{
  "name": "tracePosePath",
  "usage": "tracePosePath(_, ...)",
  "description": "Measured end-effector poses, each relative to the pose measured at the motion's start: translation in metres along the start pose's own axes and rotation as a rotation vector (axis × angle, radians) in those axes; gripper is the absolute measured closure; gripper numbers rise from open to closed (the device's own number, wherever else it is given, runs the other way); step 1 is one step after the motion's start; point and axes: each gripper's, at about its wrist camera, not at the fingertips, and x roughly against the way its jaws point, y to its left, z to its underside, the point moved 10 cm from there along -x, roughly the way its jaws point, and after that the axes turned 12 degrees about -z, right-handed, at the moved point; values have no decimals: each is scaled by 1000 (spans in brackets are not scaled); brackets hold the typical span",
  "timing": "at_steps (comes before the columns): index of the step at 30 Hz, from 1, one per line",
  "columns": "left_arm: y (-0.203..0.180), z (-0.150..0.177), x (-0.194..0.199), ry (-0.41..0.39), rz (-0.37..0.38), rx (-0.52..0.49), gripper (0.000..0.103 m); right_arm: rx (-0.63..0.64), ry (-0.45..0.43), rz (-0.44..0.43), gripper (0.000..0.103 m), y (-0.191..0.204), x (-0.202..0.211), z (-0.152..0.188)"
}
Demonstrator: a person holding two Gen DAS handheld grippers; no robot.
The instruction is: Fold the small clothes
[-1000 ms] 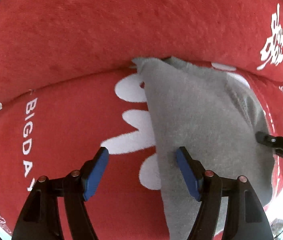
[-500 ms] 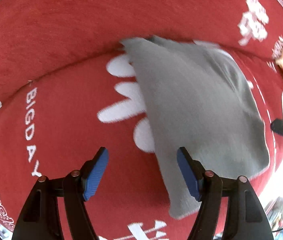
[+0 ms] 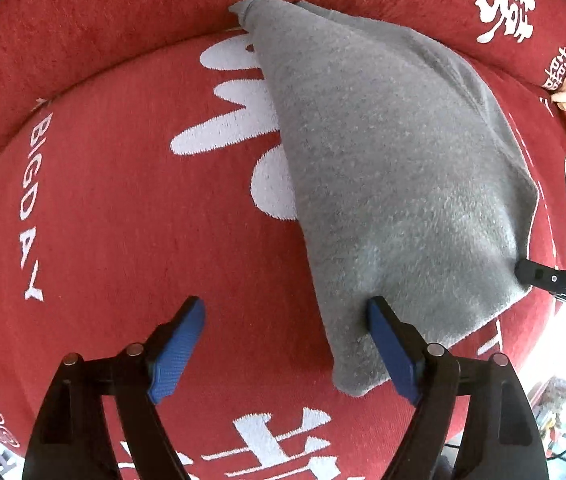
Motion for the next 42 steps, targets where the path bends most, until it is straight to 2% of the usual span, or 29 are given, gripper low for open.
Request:
tracePosePath(6,2,-10,11,3,-31,-30,20,-37,5,22,103,-7,16,9)
tracePosePath(9,4,-13,17,4,-37,-32,20,-77,-25,44,96,-16,33,8)
tracePosePath(15,25,-11,34,-9,-45,-16,20,-109,-91,10,95,-13,56,-5)
tracePosePath(21,34,-21,40,0,-47,-1,20,-95,-110,2,95,-4,57,-20)
tracePosePath(23,28,-25,38,1,-43,7,20,-94,-112,-1,91,-1,54,-23)
tracePosePath(24,28,-26,39,-4,-36,15,19,-93,-113,-2,85,0,53,-24)
tracePosePath(27,24,-31,39,-16,-16,39,19,-85,-117,4,50,0,53,-26)
tracePosePath(28,21,-31,38,-14,-11,44,4,-79,-120,2,47,1,53,-27)
tracePosePath(29,22,-33,37,-5,-20,48,0,-73,-121,-1,47,2,54,-29)
tracePosePath(30,22,-34,37,-10,-27,47,0,-68,-123,-2,47,3,54,-31)
tracePosePath(34,21,-41,37,-20,-51,34,0,-55,-138,-14,28,5,57,-37)
tracePosePath(39,22,-49,31,7,-55,55,0,-31,-133,-22,26,10,56,-43)
tracePosePath(42,28,-55,26,7,-109,58,0,-23,-126,-22,26,10,54,-46)
